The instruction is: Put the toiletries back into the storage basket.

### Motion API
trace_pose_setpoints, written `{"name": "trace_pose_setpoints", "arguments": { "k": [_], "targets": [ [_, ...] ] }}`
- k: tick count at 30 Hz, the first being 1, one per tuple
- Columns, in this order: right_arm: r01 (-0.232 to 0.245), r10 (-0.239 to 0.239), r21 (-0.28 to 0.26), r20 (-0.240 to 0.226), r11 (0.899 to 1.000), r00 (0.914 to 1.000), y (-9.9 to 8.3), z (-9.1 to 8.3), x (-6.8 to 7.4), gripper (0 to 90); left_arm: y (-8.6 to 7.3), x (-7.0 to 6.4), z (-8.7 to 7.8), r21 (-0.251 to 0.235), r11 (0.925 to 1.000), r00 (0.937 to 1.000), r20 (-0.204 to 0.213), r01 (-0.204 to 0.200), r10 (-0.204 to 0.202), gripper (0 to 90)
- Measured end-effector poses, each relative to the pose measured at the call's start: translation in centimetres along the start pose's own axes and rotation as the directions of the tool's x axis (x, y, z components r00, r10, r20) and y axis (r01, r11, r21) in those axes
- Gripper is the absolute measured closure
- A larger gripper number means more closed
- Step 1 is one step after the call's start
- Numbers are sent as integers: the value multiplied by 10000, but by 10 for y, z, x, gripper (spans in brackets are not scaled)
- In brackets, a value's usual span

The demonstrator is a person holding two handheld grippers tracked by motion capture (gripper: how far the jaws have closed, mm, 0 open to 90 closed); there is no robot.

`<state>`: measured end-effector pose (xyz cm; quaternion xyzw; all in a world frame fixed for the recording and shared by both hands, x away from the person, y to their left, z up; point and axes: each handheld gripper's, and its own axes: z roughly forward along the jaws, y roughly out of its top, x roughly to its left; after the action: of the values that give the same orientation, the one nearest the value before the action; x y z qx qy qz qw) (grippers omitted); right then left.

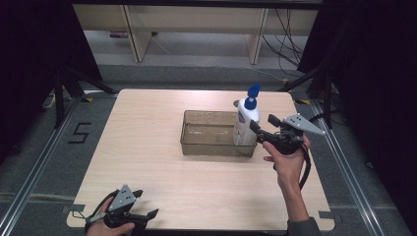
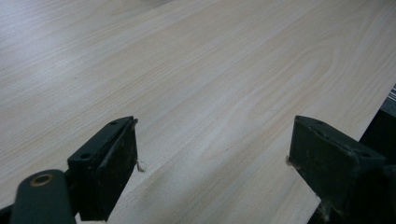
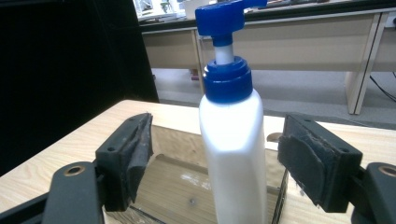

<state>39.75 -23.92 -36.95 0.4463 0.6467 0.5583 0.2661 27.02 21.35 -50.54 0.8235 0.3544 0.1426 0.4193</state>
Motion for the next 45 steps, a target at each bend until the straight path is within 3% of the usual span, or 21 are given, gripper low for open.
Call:
{"name": "trace_pose_setpoints", "arguments": {
  "k": [1,5,6,8,16,18,19,23,24,28,29,30,31,36,38,41,42,44,45],
  "targets": [
    [-247,247,16,-12,9997,9997,-1,0,1,258,0,0,-1,100,9999,10000,51,-24,24,149],
    [-280,282,185,-129,9994,9995,-4,-2,2,254,0,-1,1,-114,9998,9999,17,158,-158,149],
    [34,-34,136,-18,9999,10000,-5,-2,1,253,0,-1,1,-104,9998,9999,21,149,-149,149],
    [-203,205,124,-173,9997,9996,-7,-2,3,251,0,-1,1,-93,9998,9999,15,160,-160,149],
    [-29,45,343,-462,9994,9989,-14,0,9,248,0,0,0,26,10000,10000,7,-1,1,149],
    [-234,256,436,-501,9988,9984,-15,1,11,247,0,0,0,-31,10000,10000,-39,7,-7,149],
    [-34,52,367,-481,9993,9988,-17,1,11,246,0,-2,1,-214,9995,9998,-18,218,-218,149],
    [-121,145,417,-582,9991,9982,-18,1,13,243,0,-2,1,-219,9995,9998,7,218,-218,149],
    [-335,364,549,-531,9979,9979,-18,-1,15,242,0,-2,1,-239,9995,9998,-14,218,-218,149],
    [4,21,421,-591,9991,9983,-19,-1,15,235,0,-1,1,-78,9999,9999,34,151,-150,149],
    [-152,188,544,-650,9984,9977,-19,-1,16,232,0,-2,1,-126,9997,9998,54,207,-206,149],
    [138,-106,606,-531,9981,9985,-19,-1,15,227,0,-2,1,-128,9997,9998,47,207,-206,149],
    [-68,110,659,-640,9978,9979,-20,-1,16,227,0,-2,1,-169,9997,9998,-32,173,-174,149],
    [-67,117,607,-809,9981,9967,-23,-1,18,224,0,-1,1,-92,9998,9999,32,159,-159,149],
    [93,-46,761,-628,9971,9980,-24,-2,18,224,0,-1,1,-90,9998,9999,30,157,-157,149],
    [-43,108,824,-793,9966,9968,-26,-2,18,225,0,-2,1,-232,9995,9997,-12,228,-229,149],
    [109,-53,806,-697,9967,9976,-27,-2,18,225,0,-2,1,-223,9995,9997,10,227,-226,149],
    [-171,232,782,-770,9968,9968,-30,-1,20,224,0,-2,1,-209,9995,9997,16,224,-224,149],
    [7,53,765,-777,9971,9970,-30,-2,19,224,0,-2,1,-208,9995,9997,19,224,-224,149]
  ]
}}
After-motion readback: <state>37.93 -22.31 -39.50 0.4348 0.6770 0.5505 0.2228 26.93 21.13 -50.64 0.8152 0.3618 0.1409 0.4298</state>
